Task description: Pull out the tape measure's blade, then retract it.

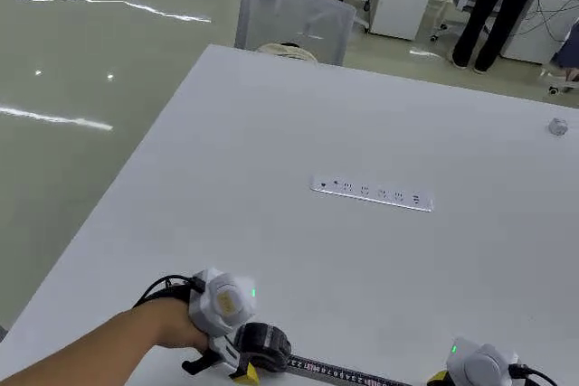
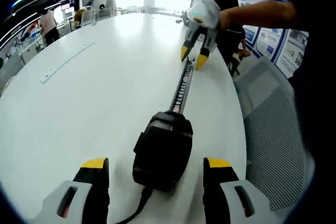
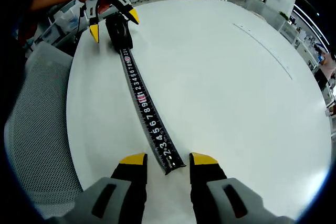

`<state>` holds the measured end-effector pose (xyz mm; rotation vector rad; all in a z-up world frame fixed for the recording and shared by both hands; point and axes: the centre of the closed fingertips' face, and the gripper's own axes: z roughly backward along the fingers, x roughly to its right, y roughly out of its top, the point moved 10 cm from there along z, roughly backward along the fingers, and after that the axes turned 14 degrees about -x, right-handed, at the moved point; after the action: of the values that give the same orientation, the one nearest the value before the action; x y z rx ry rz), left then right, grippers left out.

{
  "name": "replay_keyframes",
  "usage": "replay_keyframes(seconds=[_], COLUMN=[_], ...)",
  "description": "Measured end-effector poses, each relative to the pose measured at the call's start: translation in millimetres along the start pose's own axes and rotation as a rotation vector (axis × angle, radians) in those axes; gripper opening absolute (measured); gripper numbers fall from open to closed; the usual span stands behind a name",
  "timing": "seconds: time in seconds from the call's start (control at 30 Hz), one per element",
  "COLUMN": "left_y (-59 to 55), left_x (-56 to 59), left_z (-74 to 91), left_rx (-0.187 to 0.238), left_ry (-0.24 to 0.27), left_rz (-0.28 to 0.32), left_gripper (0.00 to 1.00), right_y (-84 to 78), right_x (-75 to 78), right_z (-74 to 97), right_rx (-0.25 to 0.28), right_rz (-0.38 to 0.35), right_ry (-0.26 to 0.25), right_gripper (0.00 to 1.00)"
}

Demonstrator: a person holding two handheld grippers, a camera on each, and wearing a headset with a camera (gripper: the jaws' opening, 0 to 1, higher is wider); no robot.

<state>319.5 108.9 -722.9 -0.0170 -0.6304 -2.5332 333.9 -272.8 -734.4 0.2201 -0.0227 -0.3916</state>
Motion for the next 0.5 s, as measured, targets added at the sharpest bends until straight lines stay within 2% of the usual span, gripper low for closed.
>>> replay_keyframes(seconds=[0.13, 0.23, 0.3, 0.37, 0.4, 0.5], left_y=[-17.9, -32.5, -44.7, -53.3, -59.8, -75.5], left_x=[-3.7, -3.9, -0.7, 3.2, 5.1, 7.8], left_z=[13.4, 29.1, 38.1, 46.1, 52.1, 62.8], left_rx=[0.06, 0.153, 0.168, 0.186, 0.208, 0.233], left_ry=[0.055, 0.117, 0.13, 0.135, 0.156, 0.182], left_rz=[0.076, 0.144, 0.194, 0.205, 0.209, 0.239], left_gripper=[0.82, 0.89, 0.95, 0.98, 0.99, 1.0], right_y=[-8.9, -19.3, -27.3, -34.1, -40.0, -53.5], right_x=[-4.9, -6.9, -7.2, -9.2, -10.5, -14.1], right_z=[2.9, 10.3, 16.0, 22.3, 25.6, 32.1], right_rx=[0.051, 0.097, 0.134, 0.157, 0.164, 0.173], right_rz=[-0.056, -0.126, -0.163, -0.188, -0.195, -0.217], right_ry=[-0.019, -0.048, -0.066, -0.081, -0.091, -0.111], right_gripper=[0.43, 0.53, 0.6, 0.65, 0.67, 0.73])
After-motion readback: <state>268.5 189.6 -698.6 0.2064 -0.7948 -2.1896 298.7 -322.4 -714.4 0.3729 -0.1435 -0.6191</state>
